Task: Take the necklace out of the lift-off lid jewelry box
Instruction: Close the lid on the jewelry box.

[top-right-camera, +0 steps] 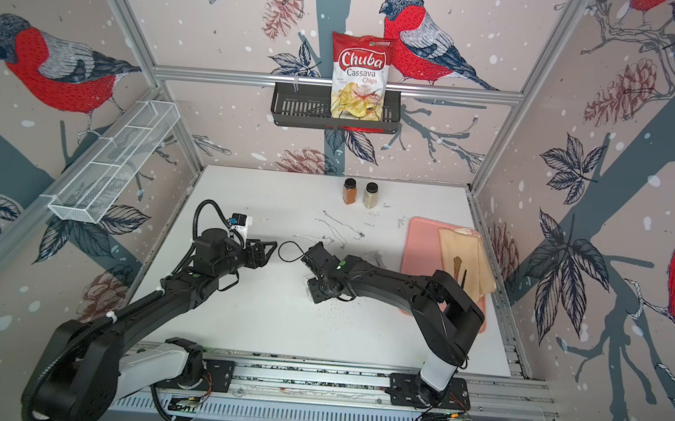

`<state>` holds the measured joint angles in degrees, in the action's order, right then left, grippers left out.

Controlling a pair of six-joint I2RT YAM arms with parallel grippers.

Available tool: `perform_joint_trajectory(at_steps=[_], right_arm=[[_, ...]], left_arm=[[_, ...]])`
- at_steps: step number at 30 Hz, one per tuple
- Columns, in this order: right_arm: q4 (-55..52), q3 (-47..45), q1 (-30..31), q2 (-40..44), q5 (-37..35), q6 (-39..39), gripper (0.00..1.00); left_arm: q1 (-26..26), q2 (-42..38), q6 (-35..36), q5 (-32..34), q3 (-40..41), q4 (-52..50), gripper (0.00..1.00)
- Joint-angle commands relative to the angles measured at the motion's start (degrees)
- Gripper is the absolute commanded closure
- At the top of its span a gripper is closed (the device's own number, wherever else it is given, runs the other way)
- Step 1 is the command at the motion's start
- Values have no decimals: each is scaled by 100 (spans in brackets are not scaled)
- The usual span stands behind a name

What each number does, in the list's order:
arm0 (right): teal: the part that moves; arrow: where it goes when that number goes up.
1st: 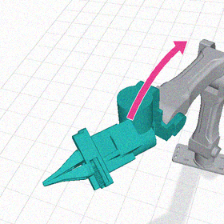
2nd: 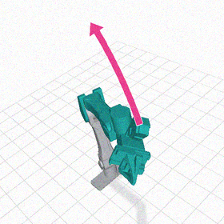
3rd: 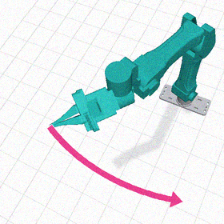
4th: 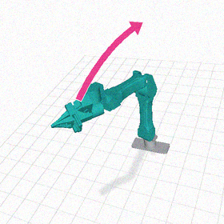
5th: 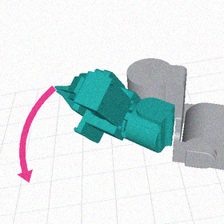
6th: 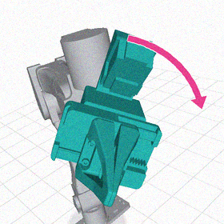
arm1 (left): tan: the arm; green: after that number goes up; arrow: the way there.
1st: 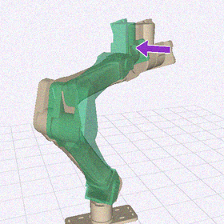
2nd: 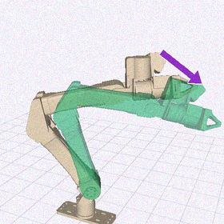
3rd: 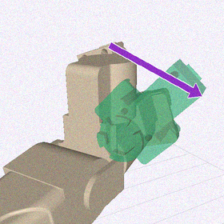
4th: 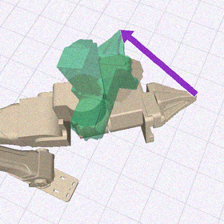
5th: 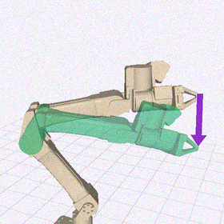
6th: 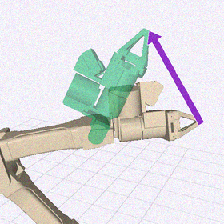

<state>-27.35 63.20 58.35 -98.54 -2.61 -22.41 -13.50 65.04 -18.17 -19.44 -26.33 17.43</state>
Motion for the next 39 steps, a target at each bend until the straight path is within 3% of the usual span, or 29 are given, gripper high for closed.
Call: perform_joint_trajectory(at_steps=[1, 10, 28, 34, 39], right_arm=[[-32, -15, 9, 4, -38, -24, 48], [11, 194, -99, 157, -114, 102, 47], [56, 316, -119, -451, -192, 195, 46], [190, 308, -193, -61, -122, 253, 45], [576, 113, -649, 575, 182, 383, 41]], left_arm=[[-2, -8, -21, -9, -51, 93, 27], [-13, -52, -11, 66, -30, 94, 27], [-13, -149, -8, 135, -21, 59, 27], [-13, -136, 10, 251, -17, 66, 27], [-3, -145, 81, 579, -21, 158, 27]])
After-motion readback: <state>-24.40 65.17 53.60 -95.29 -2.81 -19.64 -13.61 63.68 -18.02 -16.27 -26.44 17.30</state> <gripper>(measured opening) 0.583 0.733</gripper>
